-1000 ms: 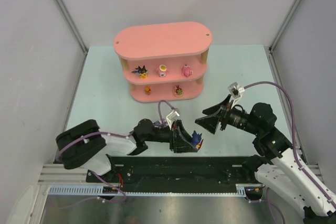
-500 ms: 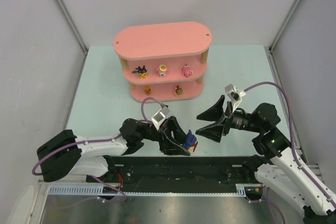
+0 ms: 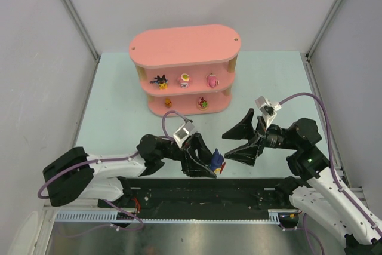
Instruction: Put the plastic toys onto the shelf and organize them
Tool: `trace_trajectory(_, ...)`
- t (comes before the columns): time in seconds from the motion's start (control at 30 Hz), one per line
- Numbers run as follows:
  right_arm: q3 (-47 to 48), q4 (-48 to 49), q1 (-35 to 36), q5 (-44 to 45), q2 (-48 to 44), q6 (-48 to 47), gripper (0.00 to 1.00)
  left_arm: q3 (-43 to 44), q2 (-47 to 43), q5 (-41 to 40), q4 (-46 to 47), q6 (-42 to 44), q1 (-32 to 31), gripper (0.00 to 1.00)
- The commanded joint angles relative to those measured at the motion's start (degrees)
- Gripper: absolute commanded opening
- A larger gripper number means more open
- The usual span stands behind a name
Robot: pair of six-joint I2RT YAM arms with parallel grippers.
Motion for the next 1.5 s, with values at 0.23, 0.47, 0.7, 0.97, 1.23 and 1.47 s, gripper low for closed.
trace_trajectory(0.23, 1.84, -0.83, 0.78, 0.50, 0.24, -1.77, 0.97, 6.71, 3.64, 2.19, 17.63, -1.80, 0.27, 0.00)
trace_trajectory(0.47, 1.84, -1.79, 1.66, 0.77, 0.06, -2.65, 0.97, 8.46, 6.27, 2.54, 19.74, -3.21, 0.27, 0.00)
trace_trajectory(0.7, 1.84, -2.41, 2.10, 0.59, 0.68, -3.26, 0.92, 10.13, 7.33, 2.89, 20.79, -4.00, 0.27, 0.00)
trace_trajectory(0.97, 1.93, -2.23, 2.54, 0.24, 1.03, -3.17, 0.79, 10.05, 6.98, 2.81, 20.71, -3.83, 1.32, 0.00)
trace_trajectory(1.23, 1.93, -1.62, 2.80, 0.06, 1.47, -2.74, 0.50, 9.26, 6.63, 2.63, 21.14, -3.65, 2.03, 0.01)
trace_trajectory(1.47, 1.93, -1.71, 2.98, 1.29, 1.03, -2.73, 0.22, 8.03, 6.80, 1.93, 23.16, -4.26, 2.55, 0.21)
